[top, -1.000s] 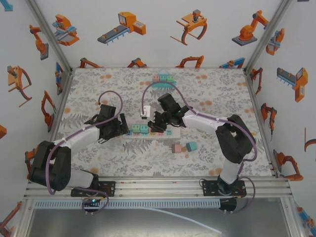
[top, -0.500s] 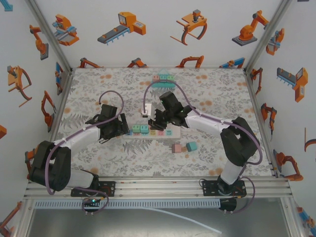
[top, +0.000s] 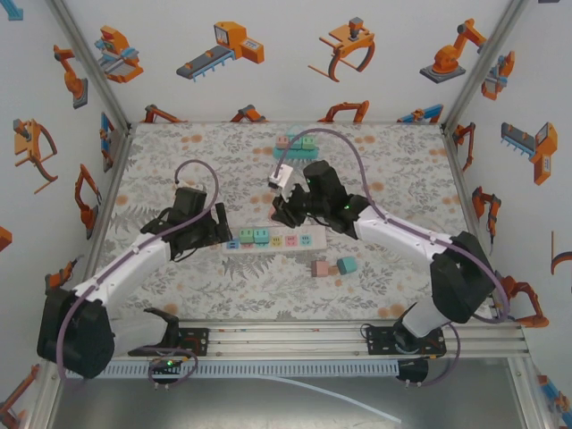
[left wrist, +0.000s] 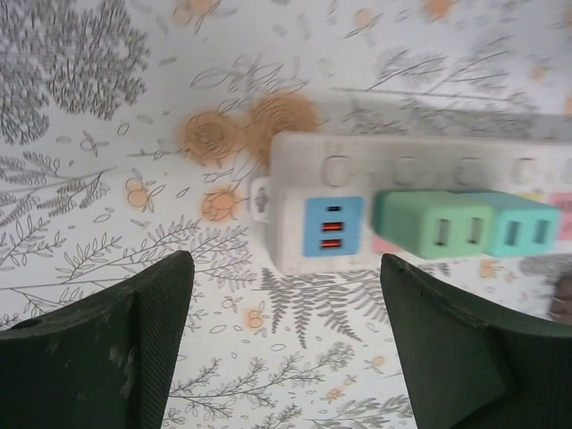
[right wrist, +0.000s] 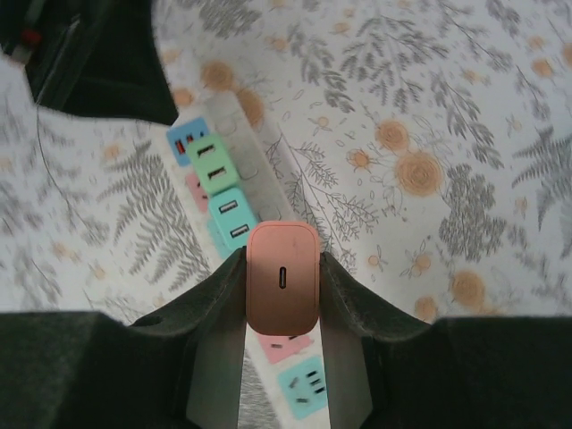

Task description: Pull the plug off the socket

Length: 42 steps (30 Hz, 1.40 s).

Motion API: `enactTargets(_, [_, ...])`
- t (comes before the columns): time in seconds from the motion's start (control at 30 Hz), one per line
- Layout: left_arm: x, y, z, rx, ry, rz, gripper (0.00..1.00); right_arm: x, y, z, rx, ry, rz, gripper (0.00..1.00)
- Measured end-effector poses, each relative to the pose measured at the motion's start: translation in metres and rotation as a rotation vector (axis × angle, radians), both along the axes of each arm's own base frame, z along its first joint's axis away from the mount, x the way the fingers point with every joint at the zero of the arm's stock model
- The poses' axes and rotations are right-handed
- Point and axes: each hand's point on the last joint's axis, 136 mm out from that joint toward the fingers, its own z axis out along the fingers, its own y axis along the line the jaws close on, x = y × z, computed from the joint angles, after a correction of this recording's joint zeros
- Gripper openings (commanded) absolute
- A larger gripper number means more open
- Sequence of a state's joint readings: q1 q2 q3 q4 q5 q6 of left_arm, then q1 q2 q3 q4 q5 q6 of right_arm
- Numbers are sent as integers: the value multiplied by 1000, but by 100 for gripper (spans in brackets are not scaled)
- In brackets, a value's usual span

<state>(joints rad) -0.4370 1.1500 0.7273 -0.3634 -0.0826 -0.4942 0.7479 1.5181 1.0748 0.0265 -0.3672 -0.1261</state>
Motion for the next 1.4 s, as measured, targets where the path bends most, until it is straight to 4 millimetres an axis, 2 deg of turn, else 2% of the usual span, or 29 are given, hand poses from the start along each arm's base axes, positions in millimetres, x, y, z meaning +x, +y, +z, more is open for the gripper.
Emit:
enactTargets(0.13, [-5, -12, 40, -56, -118, -86, 78, 6, -22, 19, 146, 168, -252, 13])
enactTargets(0.23, [-15, -23, 67, -102, -196, -173, 78, 3, -44, 18, 243, 288, -408, 13])
enactTargets(0.37, [-32, -39, 97, -161, -290, -308, 78, -6, -74, -1, 335, 437, -591, 13])
enactTargets(0.47, [-48, -53, 115, -188, -352, -448, 84, -14, -93, -17, 389, 518, -709, 14])
enactTargets(0.63, [-80, -74, 140, -164, -451, -723, 90, -37, -103, -47, 433, 605, -824, 14])
enactTargets(0.83, [-116, -85, 144, -92, -543, -1006, 100, -60, -91, -83, 409, 659, -896, 15])
enactTargets(0.9, [-126, -87, 145, -79, -576, -1073, 97, -64, -88, -96, 401, 672, -920, 15])
enactTargets(1.03, [-141, -91, 143, -68, -611, -1173, 97, -66, -86, -118, 378, 684, -975, 18])
enactTargets(1.3, [-147, -93, 126, -37, -574, -1248, 97, -68, -89, -148, 367, 701, -1054, 25])
enactTargets(1.4, [-146, -94, 121, -30, -557, -1259, 97, -68, -87, -148, 380, 708, -1057, 30])
